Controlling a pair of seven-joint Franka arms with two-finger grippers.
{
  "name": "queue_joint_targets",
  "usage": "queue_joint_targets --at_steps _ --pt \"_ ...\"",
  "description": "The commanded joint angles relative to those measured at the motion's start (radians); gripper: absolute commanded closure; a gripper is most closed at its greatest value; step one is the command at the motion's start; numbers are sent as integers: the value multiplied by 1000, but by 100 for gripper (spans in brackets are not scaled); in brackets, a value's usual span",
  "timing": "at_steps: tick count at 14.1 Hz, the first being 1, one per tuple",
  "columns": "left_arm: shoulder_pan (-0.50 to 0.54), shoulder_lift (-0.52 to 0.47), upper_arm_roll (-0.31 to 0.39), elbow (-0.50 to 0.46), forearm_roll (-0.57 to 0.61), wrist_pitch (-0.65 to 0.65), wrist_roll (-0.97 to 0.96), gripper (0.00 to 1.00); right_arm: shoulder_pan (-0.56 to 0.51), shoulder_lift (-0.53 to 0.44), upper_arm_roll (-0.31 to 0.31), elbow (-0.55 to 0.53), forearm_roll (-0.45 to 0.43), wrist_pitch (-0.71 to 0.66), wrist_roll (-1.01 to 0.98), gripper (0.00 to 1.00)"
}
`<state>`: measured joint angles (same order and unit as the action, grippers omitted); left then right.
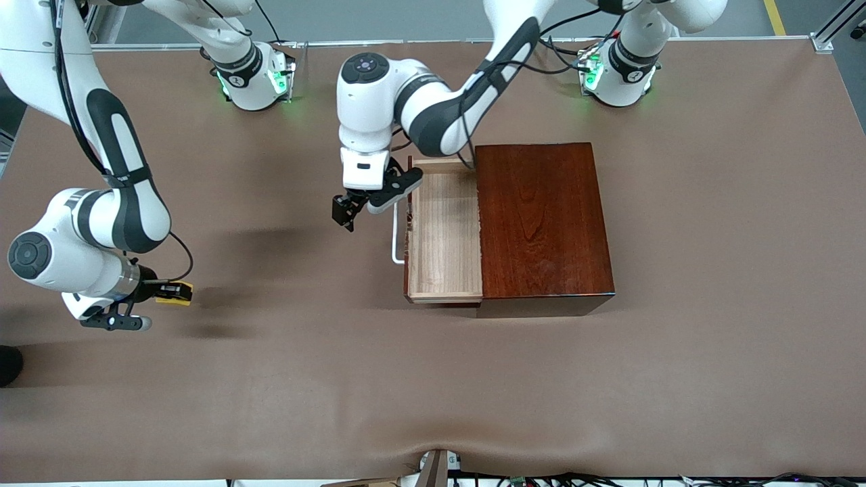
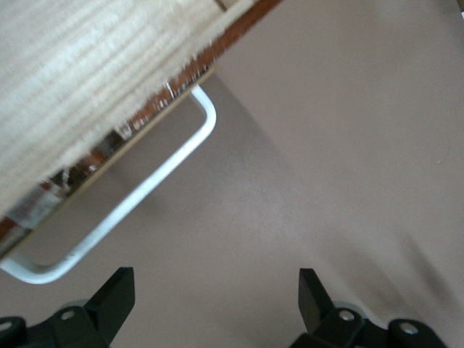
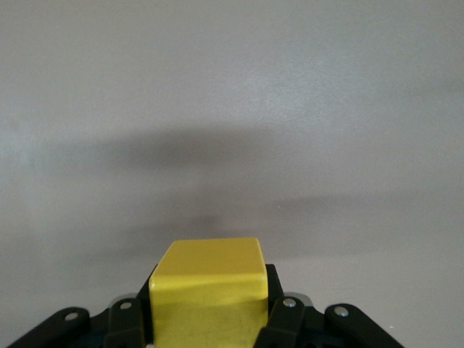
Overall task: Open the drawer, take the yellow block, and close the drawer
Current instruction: 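Lower the cube onto the table and open the right gripper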
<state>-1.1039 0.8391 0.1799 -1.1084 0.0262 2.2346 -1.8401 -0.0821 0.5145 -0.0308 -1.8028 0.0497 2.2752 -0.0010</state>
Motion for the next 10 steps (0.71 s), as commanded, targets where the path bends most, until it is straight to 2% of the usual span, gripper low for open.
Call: queue_joint_targets --at_steps 1,2,5,9,10 --pt "-19 63 32 73 -2 20 -78 0 -18 22 11 -13 -18 55 64 100" --pt "-31 66 45 73 0 20 -115 0 -30 29 11 -18 -18 58 64 100" --pt "-114 100 150 71 -2 19 -215 0 -33 74 11 -20 -18 98 59 100" --pt "-149 133 182 65 12 7 -333 0 -41 117 11 -24 -18 170 50 100" --pt "-151 135 184 65 17 -7 -334 0 -38 118 11 -24 -18 170 49 76"
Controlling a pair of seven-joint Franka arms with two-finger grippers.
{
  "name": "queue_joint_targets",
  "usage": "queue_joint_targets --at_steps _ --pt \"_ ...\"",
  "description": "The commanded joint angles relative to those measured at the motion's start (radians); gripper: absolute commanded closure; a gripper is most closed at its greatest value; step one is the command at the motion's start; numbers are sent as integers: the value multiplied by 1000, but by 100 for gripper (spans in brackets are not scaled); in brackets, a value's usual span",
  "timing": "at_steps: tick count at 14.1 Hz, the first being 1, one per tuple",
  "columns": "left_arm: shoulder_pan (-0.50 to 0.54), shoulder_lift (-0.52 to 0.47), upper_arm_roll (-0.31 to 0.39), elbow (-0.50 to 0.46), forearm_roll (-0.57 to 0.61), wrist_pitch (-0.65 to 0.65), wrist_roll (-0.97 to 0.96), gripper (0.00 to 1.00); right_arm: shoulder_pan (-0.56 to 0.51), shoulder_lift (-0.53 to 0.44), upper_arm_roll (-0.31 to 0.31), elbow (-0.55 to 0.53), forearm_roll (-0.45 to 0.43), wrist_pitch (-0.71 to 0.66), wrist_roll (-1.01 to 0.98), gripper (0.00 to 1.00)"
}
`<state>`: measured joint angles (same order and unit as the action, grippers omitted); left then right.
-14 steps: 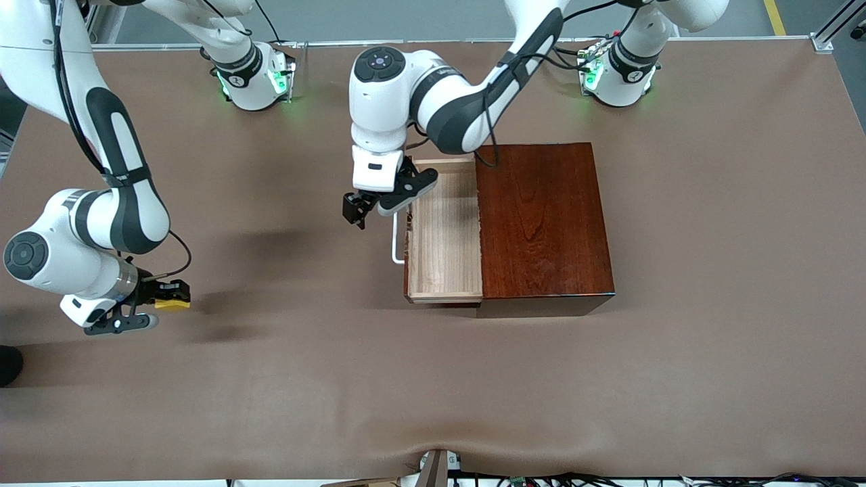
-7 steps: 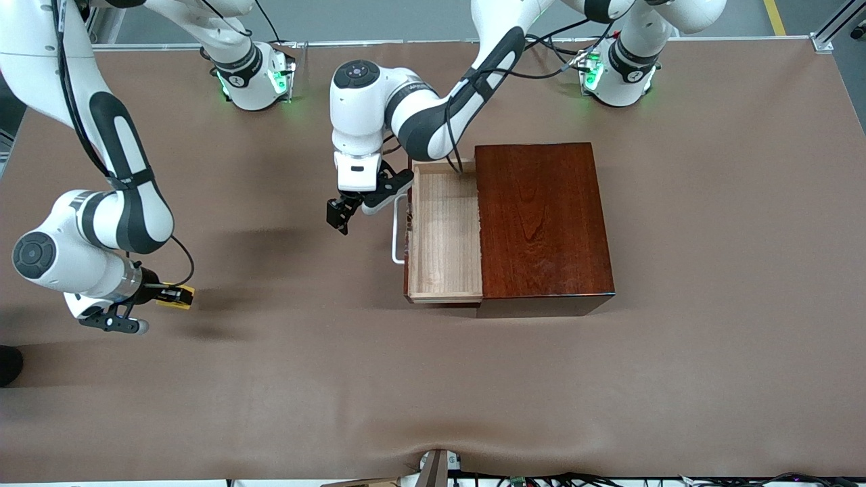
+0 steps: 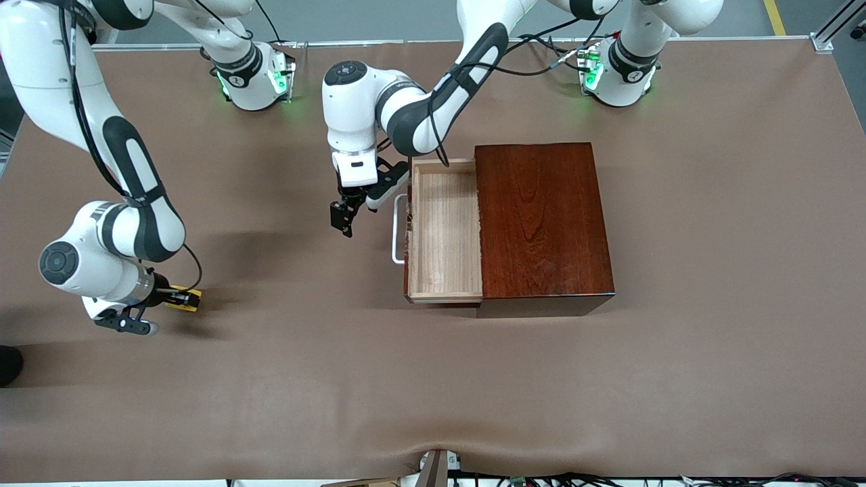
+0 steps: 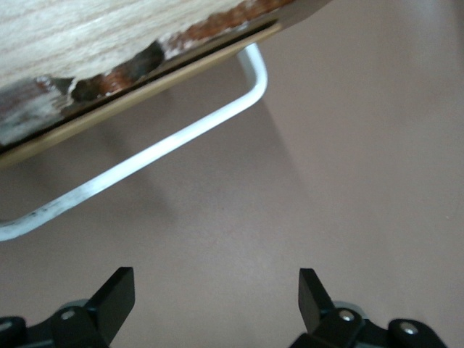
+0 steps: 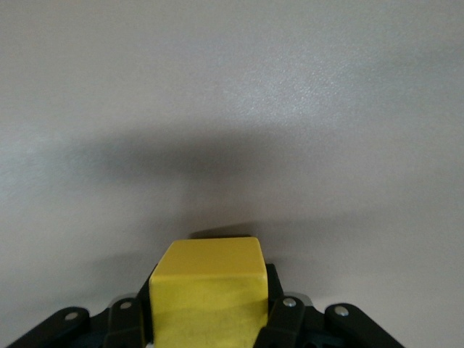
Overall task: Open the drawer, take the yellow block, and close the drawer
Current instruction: 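Lower the cube onto the table and open the right gripper, then push the drawer shut with the left gripper while the right gripper withdraws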
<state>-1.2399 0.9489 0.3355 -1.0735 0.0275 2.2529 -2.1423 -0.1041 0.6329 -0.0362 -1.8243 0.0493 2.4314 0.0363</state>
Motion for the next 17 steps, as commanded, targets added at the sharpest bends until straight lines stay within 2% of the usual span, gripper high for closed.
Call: queue_joint_targets --at_steps 1,2,4,6,13,17 --pt "-16 25 30 29 15 -39 -31 0 -14 -1 16 -3 -17 14 11 36" --pt "-16 25 30 27 20 -48 -31 0 -14 -2 16 -4 -19 11 8 0" --pt "-15 30 27 18 80 -82 -24 0 -13 -13 16 -4 -19 2 -4 0" --pt "-12 33 25 18 92 -99 -21 0 -16 -28 16 -4 -19 -17 -41 0" --pt "0 16 26 15 88 -159 64 0 21 -244 18 0 -20 -175 -61 0" --pt "19 5 26 14 86 -188 85 0 49 -393 18 19 -22 -320 -59 0"
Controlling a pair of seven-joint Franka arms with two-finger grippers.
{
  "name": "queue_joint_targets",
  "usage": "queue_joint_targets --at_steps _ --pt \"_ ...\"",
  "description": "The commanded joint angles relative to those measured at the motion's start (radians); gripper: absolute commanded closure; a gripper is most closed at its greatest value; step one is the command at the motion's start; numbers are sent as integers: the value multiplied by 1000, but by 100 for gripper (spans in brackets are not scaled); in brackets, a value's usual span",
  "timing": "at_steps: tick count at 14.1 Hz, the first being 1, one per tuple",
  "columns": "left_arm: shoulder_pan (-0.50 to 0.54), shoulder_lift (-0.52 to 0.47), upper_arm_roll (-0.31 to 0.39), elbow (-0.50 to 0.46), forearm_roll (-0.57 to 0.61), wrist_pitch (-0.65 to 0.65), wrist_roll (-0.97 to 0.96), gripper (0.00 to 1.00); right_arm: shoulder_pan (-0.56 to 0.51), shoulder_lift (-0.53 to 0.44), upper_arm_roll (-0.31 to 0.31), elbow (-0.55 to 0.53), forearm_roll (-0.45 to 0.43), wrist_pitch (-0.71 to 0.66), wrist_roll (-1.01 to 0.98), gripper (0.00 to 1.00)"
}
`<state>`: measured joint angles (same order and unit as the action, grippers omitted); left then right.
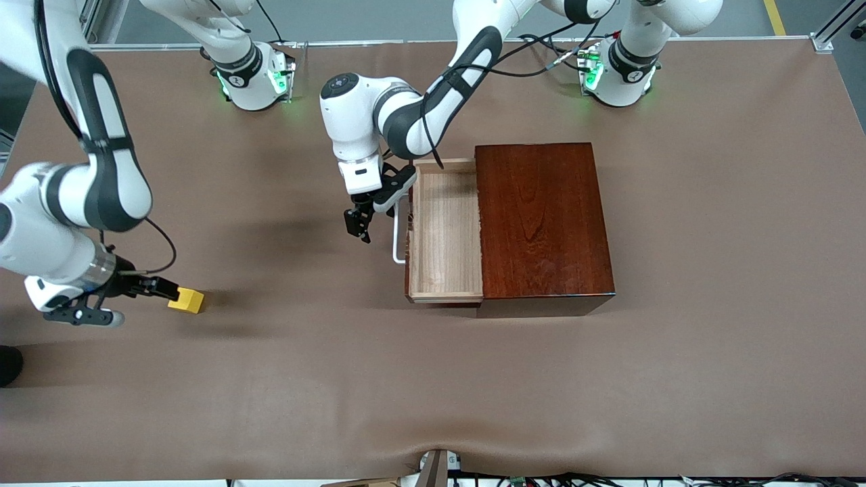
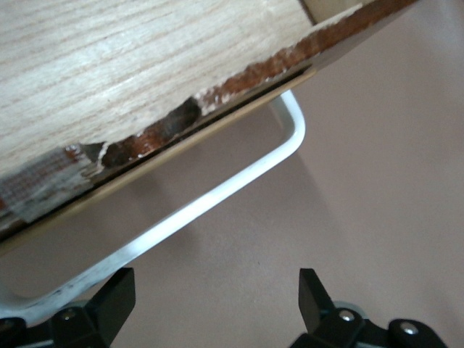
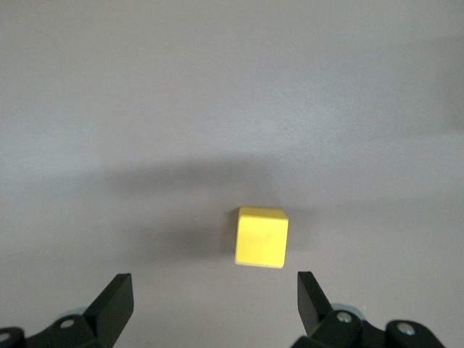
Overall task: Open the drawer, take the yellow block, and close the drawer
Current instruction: 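Push the drawer shut with the left gripper while the right gripper withdraws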
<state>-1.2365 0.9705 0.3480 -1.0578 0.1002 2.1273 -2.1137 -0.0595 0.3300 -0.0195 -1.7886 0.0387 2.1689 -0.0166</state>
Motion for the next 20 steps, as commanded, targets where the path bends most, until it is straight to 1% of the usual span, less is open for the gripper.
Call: queue_joint_targets --at_steps 1,3,5,9,10,12,14,17,20 --pt "17 -16 13 -2 12 -72 70 0 6 -132 4 -8 -22 -96 -6 0" --pt "25 -18 14 -2 13 -90 74 0 10 -199 9 20 -71 -197 -2 0" --pt "40 -29 14 -4 13 -112 95 0 24 -271 10 38 -74 -303 3 0" --pt "57 -47 14 -4 18 -167 112 0 27 -425 26 29 -60 -464 47 0" --pt "66 -49 14 -4 19 -188 113 0 43 -449 26 34 -59 -500 72 0" --pt "68 -50 14 -4 21 -227 113 0 90 -457 7 70 -60 -559 136 0" --pt "69 -50 14 -5 21 -248 113 0 87 -438 -3 191 -59 -632 136 0" --pt "69 -50 14 -13 21 -335 115 0 66 -418 -5 212 -59 -623 122 0" --pt "75 -53 16 -13 21 -362 115 0 40 -390 -7 239 -51 -630 116 0"
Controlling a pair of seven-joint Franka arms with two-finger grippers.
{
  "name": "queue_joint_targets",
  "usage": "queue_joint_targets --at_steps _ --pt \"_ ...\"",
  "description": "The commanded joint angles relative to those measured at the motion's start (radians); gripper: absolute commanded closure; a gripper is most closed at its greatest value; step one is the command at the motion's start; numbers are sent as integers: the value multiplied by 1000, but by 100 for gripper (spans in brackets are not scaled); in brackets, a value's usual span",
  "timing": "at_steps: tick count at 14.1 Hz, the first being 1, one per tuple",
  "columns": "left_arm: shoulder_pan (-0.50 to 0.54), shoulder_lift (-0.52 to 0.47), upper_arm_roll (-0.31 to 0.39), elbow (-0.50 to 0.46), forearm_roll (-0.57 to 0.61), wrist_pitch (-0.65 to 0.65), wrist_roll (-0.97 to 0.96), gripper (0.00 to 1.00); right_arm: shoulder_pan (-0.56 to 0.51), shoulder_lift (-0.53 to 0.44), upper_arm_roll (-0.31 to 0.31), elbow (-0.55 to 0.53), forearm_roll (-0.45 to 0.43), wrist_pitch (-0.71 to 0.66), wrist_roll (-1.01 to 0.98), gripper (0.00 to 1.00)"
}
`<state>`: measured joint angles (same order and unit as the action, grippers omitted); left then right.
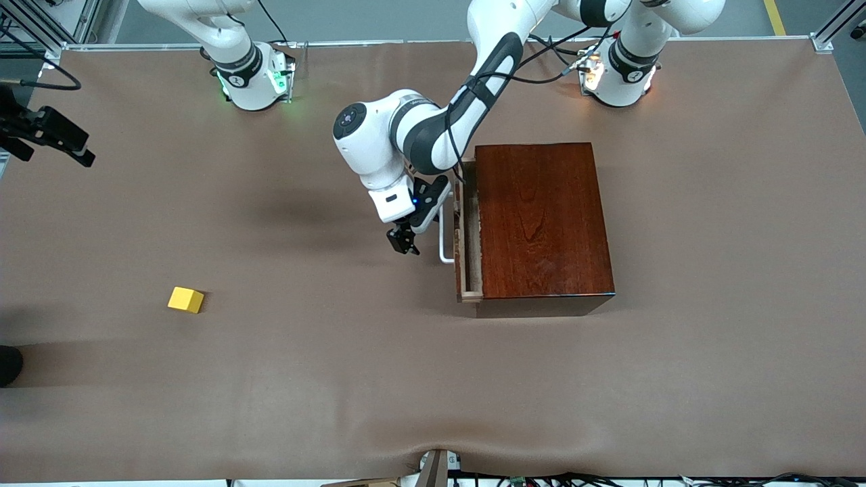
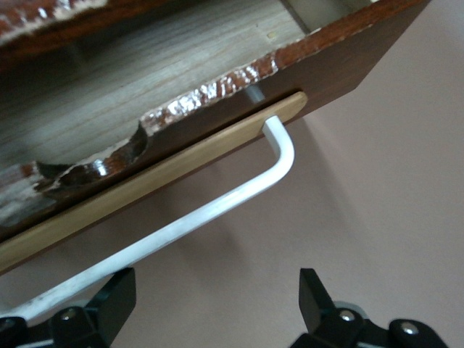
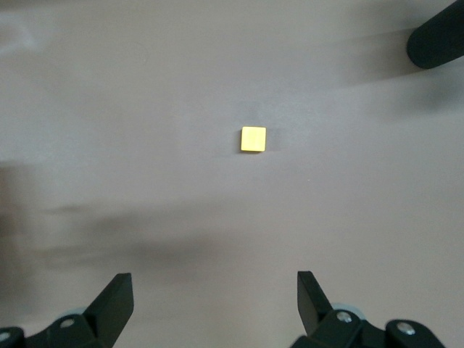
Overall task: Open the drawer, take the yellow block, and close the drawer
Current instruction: 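Push the drawer shut with the left gripper while the right gripper withdraws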
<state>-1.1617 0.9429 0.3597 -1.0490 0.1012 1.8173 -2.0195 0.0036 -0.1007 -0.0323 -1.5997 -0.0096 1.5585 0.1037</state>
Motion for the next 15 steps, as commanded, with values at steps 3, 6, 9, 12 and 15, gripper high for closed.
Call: queue_joint_targets --at_steps 3,6,9,12,15 --pt "10 -26 5 -40 22 -65 21 0 -21 61 6 64 -3 -23 -6 0" --pt "10 -27 19 -45 22 -108 21 0 -25 67 6 64 0 -17 -4 0" --pt "11 -33 19 -46 22 -115 21 0 -22 75 6 69 33 -21 10 0" --pt "17 -33 25 -48 22 -127 21 0 -25 75 5 69 31 -21 -2 0" --pt "17 -33 27 -48 22 -128 21 0 -28 76 6 70 25 -21 -10 0"
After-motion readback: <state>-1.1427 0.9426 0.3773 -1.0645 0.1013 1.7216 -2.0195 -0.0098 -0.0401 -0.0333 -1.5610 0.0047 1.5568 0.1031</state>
